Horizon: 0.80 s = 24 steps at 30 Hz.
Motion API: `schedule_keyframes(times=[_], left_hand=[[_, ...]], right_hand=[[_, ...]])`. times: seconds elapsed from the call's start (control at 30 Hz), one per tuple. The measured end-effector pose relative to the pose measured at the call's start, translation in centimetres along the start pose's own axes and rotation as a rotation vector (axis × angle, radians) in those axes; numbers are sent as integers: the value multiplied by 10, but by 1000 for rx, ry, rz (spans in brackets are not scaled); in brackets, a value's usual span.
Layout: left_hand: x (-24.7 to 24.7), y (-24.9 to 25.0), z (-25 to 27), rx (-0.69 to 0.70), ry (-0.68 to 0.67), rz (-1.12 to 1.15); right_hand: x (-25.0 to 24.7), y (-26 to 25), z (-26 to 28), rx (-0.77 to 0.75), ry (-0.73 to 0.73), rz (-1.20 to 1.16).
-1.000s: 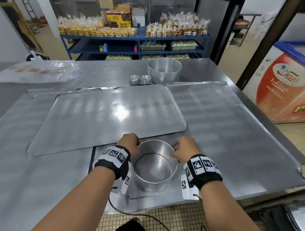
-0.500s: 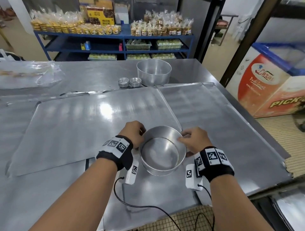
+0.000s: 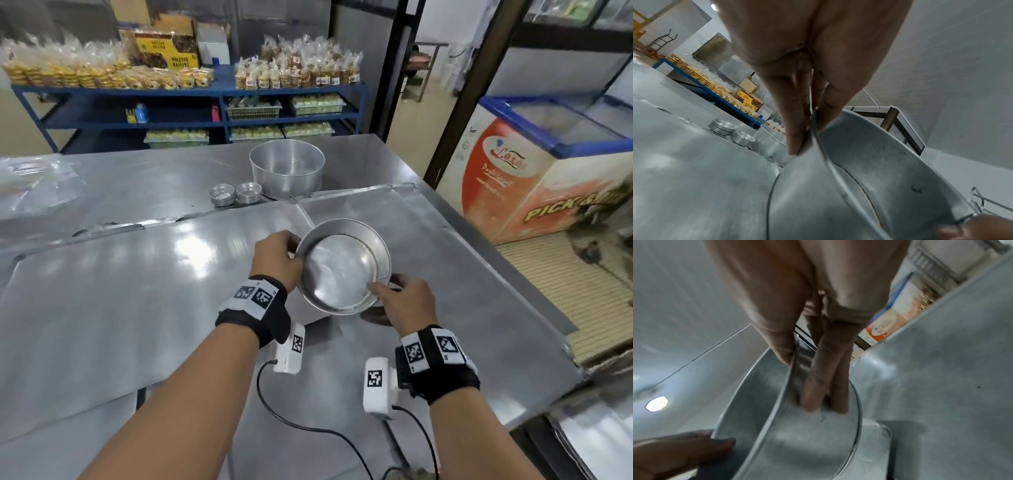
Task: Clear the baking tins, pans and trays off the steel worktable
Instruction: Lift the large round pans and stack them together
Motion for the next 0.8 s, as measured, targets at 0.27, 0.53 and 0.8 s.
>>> schedule_keyframes(times=[0.27, 0.53, 0.8], left_hand=[[65, 11, -59, -85, 15, 22], [151, -14, -135, -373, -31, 310], [196, -19, -260, -350, -19, 365]], right_hand=[[-26, -3, -89, 25, 33, -126], [-19, -12, -223, 15, 6, -189], [12, -47, -364, -28, -94, -208]])
Point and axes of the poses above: each hand's wrist, its own z-axis away from the middle knuckle, its own x-axis out of the palm, y = z × x, the point moved 8 cm from there along -z, towards the middle knuckle, and after that the axes turned 6 degrees about z, right-handed, at the moved point
